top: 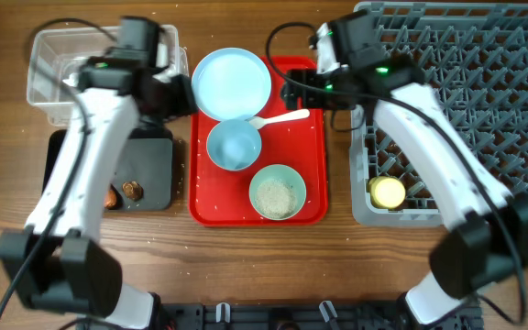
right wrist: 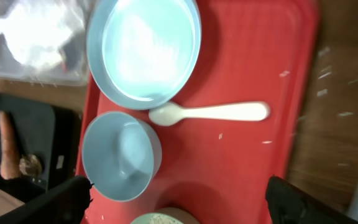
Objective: Sort waste into correct bins and load items into the dishwasher rack
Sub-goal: 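Set the empty blue bowl back on the red tray with the left gripper, then grasp the small blue bowl with the right gripper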
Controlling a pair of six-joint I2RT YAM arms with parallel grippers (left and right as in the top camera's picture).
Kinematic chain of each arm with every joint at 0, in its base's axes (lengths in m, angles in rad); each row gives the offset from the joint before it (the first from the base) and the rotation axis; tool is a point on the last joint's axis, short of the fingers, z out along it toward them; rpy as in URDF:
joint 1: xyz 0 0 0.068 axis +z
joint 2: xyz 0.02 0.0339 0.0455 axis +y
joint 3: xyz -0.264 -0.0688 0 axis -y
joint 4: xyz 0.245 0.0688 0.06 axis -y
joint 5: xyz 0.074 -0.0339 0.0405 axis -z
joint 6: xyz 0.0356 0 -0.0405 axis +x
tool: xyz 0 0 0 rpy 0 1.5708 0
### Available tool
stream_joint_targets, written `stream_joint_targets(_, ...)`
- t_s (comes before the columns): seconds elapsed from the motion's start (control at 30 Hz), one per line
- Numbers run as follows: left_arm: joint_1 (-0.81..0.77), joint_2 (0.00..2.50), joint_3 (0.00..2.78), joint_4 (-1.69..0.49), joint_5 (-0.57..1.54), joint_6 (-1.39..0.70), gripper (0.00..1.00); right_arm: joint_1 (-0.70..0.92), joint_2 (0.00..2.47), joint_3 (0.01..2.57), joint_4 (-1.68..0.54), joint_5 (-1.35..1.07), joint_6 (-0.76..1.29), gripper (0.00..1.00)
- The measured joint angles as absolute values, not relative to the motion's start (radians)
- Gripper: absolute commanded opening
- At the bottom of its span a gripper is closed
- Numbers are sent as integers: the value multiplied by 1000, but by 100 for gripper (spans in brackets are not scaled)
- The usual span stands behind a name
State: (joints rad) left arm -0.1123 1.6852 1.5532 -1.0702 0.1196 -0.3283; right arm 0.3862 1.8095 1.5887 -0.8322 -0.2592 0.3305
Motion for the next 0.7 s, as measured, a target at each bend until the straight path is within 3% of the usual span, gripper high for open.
stream_joint_targets(0.23,-11,1661,1564,-1074,120,-344,68,505,2043,1589,-804,-315,365,65)
stream_joint_targets(0.27,-11,1661,1564,-1073,120,-344,68,514,2062,1589,-803,-316,366,55)
stream_joint_targets(0.4,-11,1662,1564,-1074,120,-344,68,512,2100,1589,-796,-328,370,33)
stream_joint_targets(0.53,-11,1662,1564,-1073,120,-344,68,509,2101,1589,-779,-334,374,30)
stream_joint_targets(0.7,-11,1662,1564,-1072,120,-344,68,509,2123,1589,-775,-344,374,17)
